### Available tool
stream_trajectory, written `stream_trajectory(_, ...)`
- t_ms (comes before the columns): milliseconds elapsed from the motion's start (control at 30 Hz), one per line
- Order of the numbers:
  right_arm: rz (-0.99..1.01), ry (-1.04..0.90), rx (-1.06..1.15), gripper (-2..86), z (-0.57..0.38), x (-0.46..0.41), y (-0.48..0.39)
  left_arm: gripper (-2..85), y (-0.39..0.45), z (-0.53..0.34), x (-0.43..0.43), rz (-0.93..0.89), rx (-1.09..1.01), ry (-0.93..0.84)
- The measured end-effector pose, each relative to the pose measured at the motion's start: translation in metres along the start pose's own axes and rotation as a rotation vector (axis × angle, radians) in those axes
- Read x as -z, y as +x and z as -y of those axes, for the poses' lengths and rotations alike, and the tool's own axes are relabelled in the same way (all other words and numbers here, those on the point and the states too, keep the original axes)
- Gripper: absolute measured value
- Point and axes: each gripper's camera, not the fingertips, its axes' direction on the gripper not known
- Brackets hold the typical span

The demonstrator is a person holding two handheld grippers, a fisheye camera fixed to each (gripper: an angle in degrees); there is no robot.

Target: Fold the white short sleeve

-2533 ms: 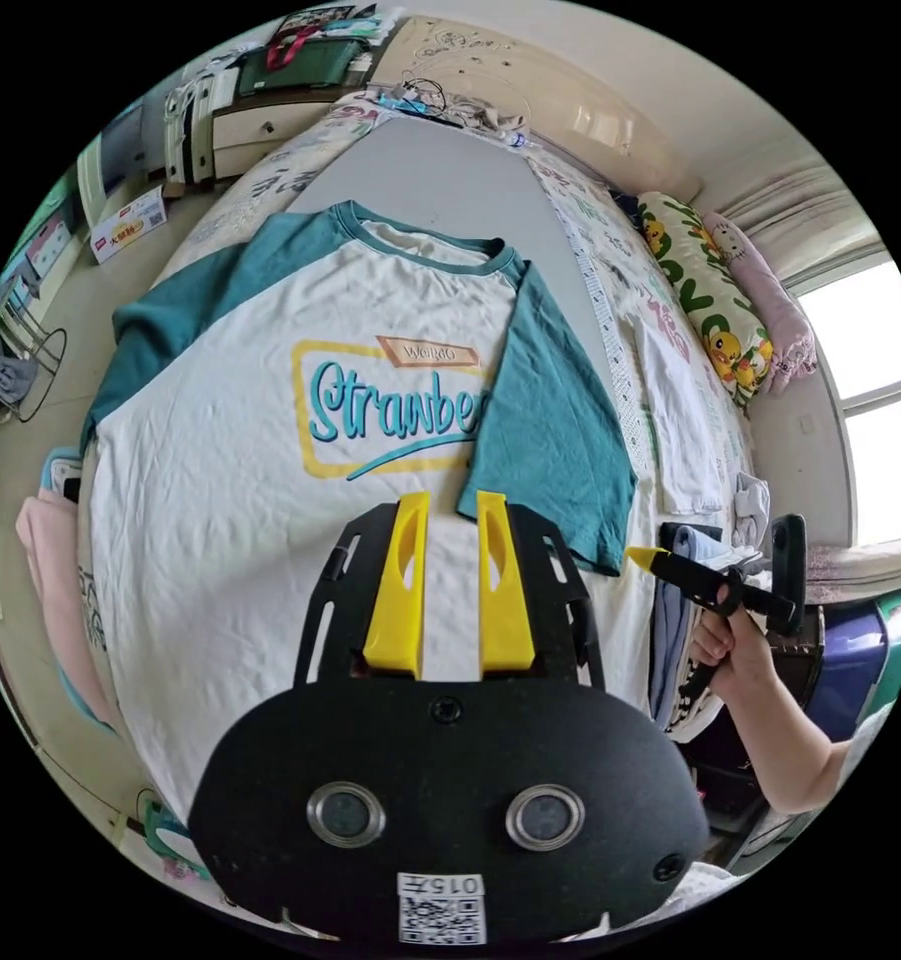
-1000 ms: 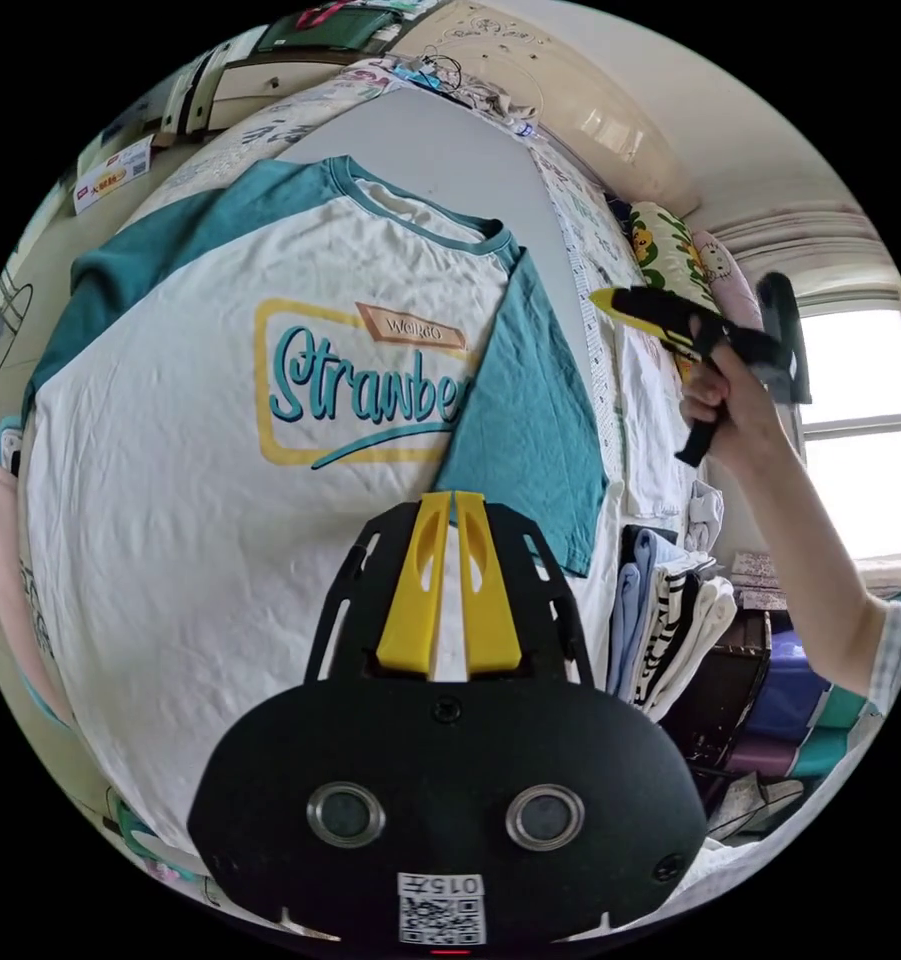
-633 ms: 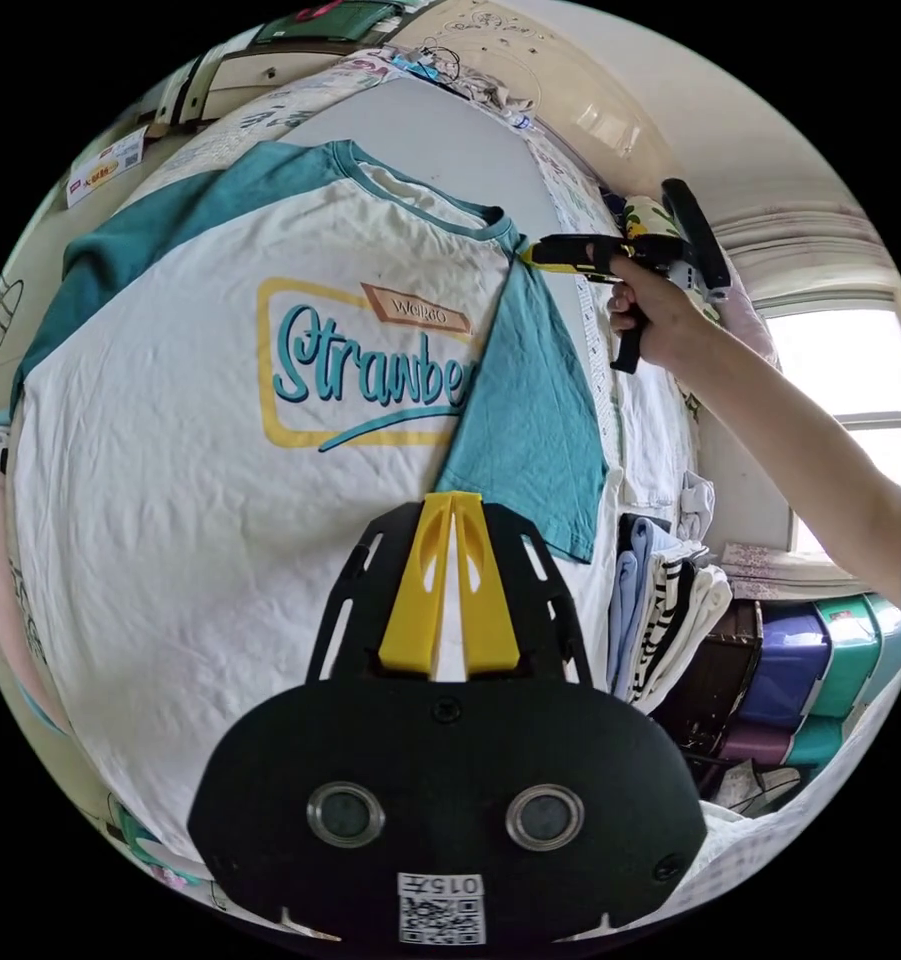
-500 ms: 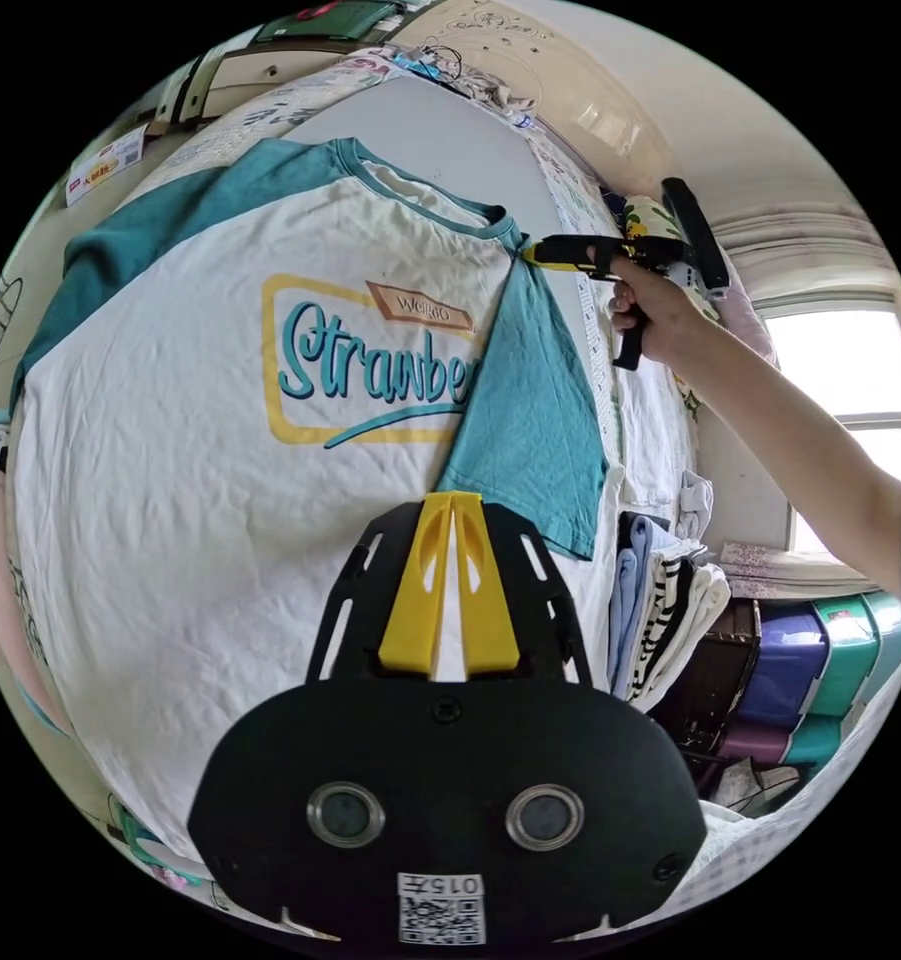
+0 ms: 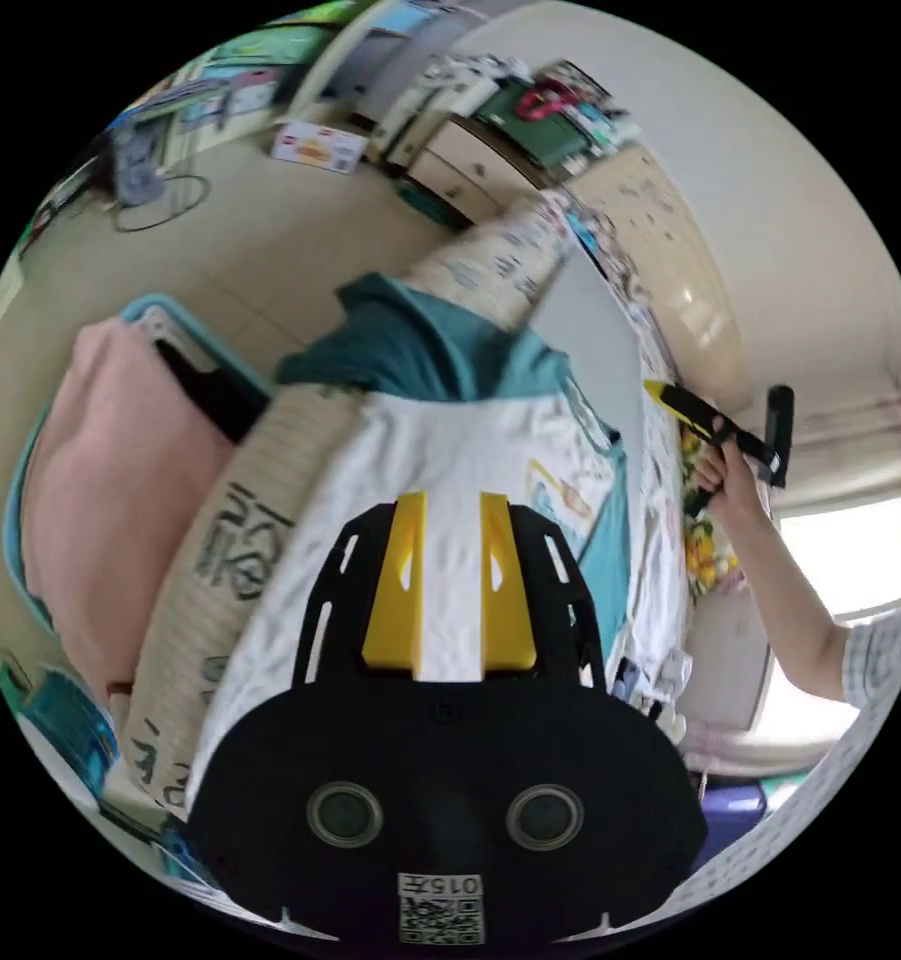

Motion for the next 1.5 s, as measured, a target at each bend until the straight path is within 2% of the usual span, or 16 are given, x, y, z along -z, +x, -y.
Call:
stream_trajectory(100, 0.098, -0.058, 0.104, 6.8, 0.065, -0.047, -0.043, 11.6, -0.078, -0.006, 0.009, 0.002, 0.207, 0.088)
stream_trajectory(167, 0.064, -0.073, 0.166, 7.4, 0.099, -0.077, -0.069, 12.1, -0.115, -0.011, 0.002, -0.054, 0.285, 0.111)
stream_trajectory(433, 0.028, -0.394, 0.216, 11.6, 0.222, -0.227, -0.116, 13.1, -0.217, -0.028, -0.087, -0.304, 0.505, 0.048)
stream_trajectory(600, -0.016, -0.574, 0.220, 12.4, 0.252, -0.282, -0.121, 11.9, -0.238, -0.038, -0.128, -0.324, 0.526, 0.009)
stream_trajectory(667, -0.026, -0.660, 0.243, 10.8, 0.256, -0.299, -0.124, 10.3, -0.242, -0.040, -0.136, -0.326, 0.521, 0.014)
stream_trajectory(733, -0.076, -0.751, 0.270, 5.0, 0.255, -0.316, -0.122, 8.0, -0.244, -0.042, -0.146, -0.348, 0.516, 0.016)
stream_trajectory(867, -0.042, -0.702, 0.254, 0.6, 0.259, -0.301, -0.112, 1.7, -0.239, -0.045, -0.151, -0.334, 0.473, 0.038)
stream_trajectory(967, 0.071, -0.563, 0.237, -0.1, 0.269, -0.253, -0.102, -0.2, -0.231, -0.048, -0.144, -0.334, 0.436, 0.081)
stream_trajectory(1067, 0.244, -0.394, 0.267, -0.3, 0.265, -0.180, -0.093, -0.5, -0.214, -0.052, -0.120, -0.355, 0.316, 0.173)
stream_trajectory(1200, 0.303, -0.265, 0.357, -0.6, 0.218, -0.081, -0.080, -0.6, -0.150, -0.061, -0.074, -0.336, -0.056, 0.259)
stream_trajectory(1333, 0.338, -0.243, 0.301, -0.9, 0.136, -0.014, -0.053, -0.6, -0.081, -0.083, -0.061, -0.353, -0.360, 0.182)
stream_trajectory(1433, 0.244, -0.304, 0.322, -0.9, 0.063, 0.004, -0.054, -0.5, -0.030, -0.107, -0.077, -0.290, -0.595, 0.052)
stream_trajectory(1500, 0.214, -0.348, 0.285, -0.8, 0.023, 0.000, -0.053, -0.4, -0.010, -0.122, -0.096, -0.274, -0.678, -0.034)
